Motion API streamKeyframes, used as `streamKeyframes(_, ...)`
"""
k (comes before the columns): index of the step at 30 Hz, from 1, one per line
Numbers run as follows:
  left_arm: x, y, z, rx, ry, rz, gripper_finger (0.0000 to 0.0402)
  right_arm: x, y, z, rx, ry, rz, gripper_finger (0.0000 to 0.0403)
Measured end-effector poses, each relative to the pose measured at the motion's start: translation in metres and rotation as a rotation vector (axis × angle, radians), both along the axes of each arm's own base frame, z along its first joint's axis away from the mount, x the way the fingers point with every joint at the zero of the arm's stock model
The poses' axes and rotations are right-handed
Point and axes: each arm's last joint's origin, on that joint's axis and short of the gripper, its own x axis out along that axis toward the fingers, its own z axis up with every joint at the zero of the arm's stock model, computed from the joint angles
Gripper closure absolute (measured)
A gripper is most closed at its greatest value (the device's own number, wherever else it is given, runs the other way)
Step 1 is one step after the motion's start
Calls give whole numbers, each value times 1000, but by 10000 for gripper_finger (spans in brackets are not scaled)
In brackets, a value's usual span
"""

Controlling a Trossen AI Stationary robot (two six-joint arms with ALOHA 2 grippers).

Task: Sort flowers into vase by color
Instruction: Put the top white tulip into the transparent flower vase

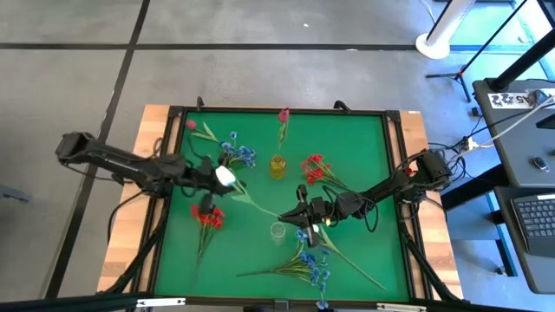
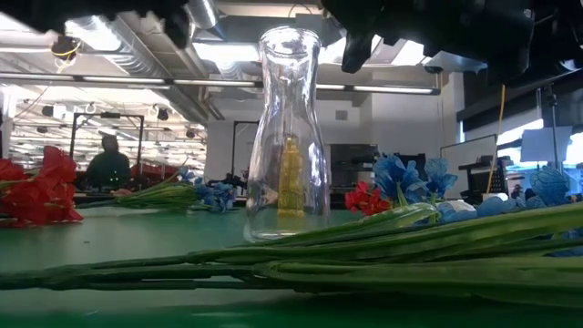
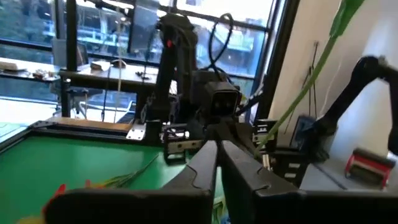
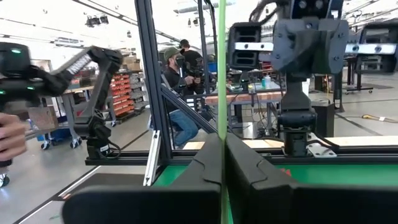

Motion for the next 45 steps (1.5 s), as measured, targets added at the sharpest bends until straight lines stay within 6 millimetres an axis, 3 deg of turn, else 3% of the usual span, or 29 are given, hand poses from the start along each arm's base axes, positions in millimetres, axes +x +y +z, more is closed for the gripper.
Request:
streamKeyframes(5,36,-15,11,45,64,-29,325,0,0,0,0,1,0,402)
streamKeyframes(9,52,-29,19,74,106,-66,277,0,0,0,-1,5,0,402)
streamKeyframes(16,51,-48,25,107,178,-97,215,0,0,0,-2,6,-1,402)
streamKeyframes(24,52,-55,39,57,15,-98,202,0,0,-2,-7,18,-13,402)
streamKeyframes(36,53,-53,36,12,57,-17,238,0,0,-2,-10,25,-17,402)
streamKeyframes(40,53,-52,35,-7,71,-11,283,0,0,-2,-10,26,-17,402)
streamKeyframes(45,53,-52,34,-60,82,5,378,0,0,-2,-10,26,-18,402)
